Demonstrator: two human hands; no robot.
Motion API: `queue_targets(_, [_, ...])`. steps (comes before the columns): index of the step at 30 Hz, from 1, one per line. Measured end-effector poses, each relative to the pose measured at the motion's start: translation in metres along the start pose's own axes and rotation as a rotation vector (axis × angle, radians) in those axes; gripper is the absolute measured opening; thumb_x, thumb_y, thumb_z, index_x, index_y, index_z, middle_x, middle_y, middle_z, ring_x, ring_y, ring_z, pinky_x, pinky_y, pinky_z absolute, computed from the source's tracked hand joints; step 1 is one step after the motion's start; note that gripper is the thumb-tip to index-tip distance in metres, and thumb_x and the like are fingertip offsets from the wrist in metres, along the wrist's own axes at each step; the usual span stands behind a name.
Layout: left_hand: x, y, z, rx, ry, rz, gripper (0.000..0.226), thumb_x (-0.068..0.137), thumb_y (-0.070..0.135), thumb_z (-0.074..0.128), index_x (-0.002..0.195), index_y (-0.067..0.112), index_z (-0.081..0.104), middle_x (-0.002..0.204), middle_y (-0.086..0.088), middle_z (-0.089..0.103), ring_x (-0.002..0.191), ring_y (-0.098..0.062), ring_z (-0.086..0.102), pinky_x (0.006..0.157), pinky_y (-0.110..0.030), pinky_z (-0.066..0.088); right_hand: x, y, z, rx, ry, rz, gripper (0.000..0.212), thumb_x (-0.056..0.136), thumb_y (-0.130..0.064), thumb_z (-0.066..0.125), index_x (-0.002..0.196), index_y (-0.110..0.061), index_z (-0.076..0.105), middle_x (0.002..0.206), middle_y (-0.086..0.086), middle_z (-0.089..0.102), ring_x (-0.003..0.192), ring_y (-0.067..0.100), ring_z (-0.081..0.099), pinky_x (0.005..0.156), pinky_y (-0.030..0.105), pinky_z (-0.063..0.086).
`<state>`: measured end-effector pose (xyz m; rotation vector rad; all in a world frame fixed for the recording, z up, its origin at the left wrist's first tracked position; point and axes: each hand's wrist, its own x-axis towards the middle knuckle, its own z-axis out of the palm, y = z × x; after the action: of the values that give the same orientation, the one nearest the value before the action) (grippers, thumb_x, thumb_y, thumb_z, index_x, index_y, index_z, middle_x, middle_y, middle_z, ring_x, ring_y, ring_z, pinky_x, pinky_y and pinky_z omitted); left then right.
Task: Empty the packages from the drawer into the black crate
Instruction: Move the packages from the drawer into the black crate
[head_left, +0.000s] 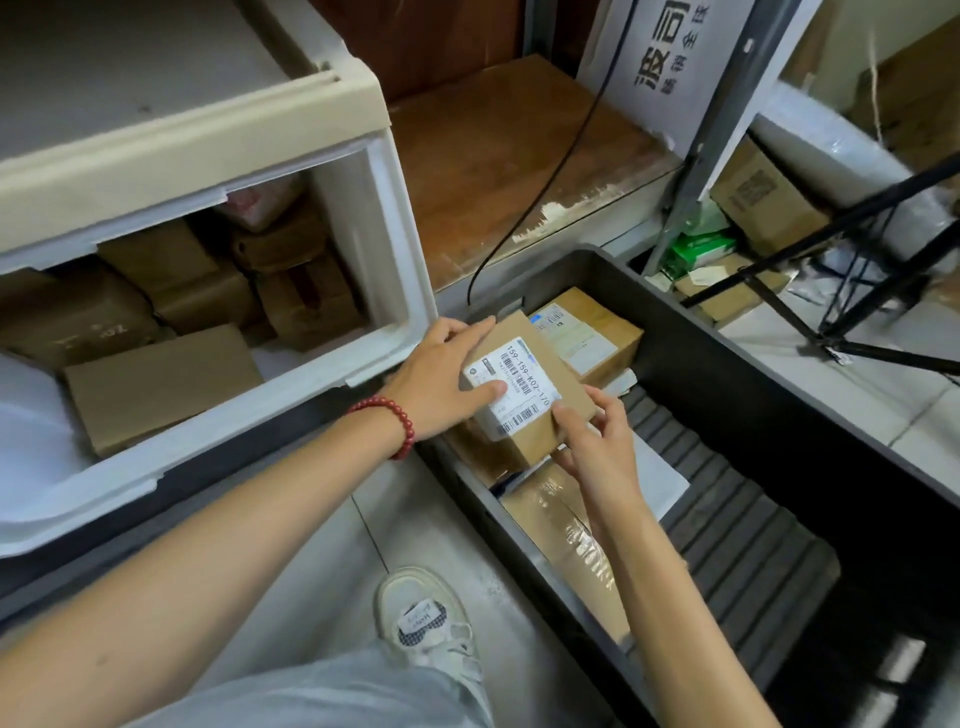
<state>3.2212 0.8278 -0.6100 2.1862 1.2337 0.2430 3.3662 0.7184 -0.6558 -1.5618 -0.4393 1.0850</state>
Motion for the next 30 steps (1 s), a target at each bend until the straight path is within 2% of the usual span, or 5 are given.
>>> queue_targets(6, [-0.013, -0.03, 0.02, 0.075, -0.029, -0.046, 0.069, 0.088, 0.036, 0.063, 0.148, 0.022, 0.029, 0.146, 0.0, 0.033, 0.132, -0.02, 0.035, 0.111, -0.034, 0.031, 0.004, 0.023, 0.01, -0.142, -0.068, 0.083, 0.029, 0.096, -0.022, 0.058, 0.121, -0.031, 0.049, 0.125, 0.004, 0.058, 0.091, 0.011, 0.063, 0.088, 0.038, 0.055])
queue_targets(13, [-0.032, -0.045, 0.025, 0.507, 0.032, -0.115, 0.072, 0.092, 0.06, 0.042, 0.152, 0.029, 0.016, 0.157, -0.002, 0.015, 0.141, -0.023, 0.015, 0.11, -0.041, 0.024, 0.006, 0.029, 0.029, -0.281, -0.058, -0.04, 0.048, 0.088, -0.026, 0.069, 0.131, -0.041, 0.052, 0.134, -0.002, 0.056, 0.117, 0.023, 0.06, 0.098, 0.047, 0.05])
queue_targets(18, [-0.051, -0.056, 0.013, 0.651, 0.096, -0.111, 0.07, 0.091, 0.063, 0.036, 0.15, 0.028, 0.021, 0.154, 0.002, 0.023, 0.139, -0.021, 0.02, 0.107, -0.038, 0.025, 0.003, 0.027, 0.025, -0.485, -0.209, -0.097, 0.064, 0.096, -0.026, 0.059, 0.152, -0.027, 0.027, 0.143, -0.01, 0.045, 0.133, 0.011, 0.045, 0.101, 0.015, 0.031])
queue_targets(26, [-0.118, -0.103, -0.038, 0.532, 0.204, -0.426, 0.07, 0.091, 0.062, 0.04, 0.149, 0.025, 0.026, 0.154, 0.0, 0.026, 0.139, -0.024, 0.023, 0.108, -0.042, 0.03, 0.005, 0.023, 0.033, -0.833, -0.248, -0.175, 0.096, 0.078, -0.08, 0.043, 0.151, -0.021, 0.025, 0.157, 0.006, 0.029, 0.147, 0.026, 0.019, 0.116, 0.054, 0.022])
queue_targets(30, [-0.154, -0.125, -0.063, 0.475, 0.299, -0.594, 0.073, 0.09, 0.06, 0.045, 0.15, 0.023, 0.025, 0.153, -0.003, 0.028, 0.139, -0.027, 0.023, 0.107, -0.045, 0.029, -0.011, 0.011, 0.067, -0.933, -0.024, -0.441, 0.072, 0.094, -0.052, 0.049, 0.149, -0.009, 0.032, 0.156, 0.014, 0.029, 0.146, 0.029, 0.019, 0.118, 0.047, 0.017])
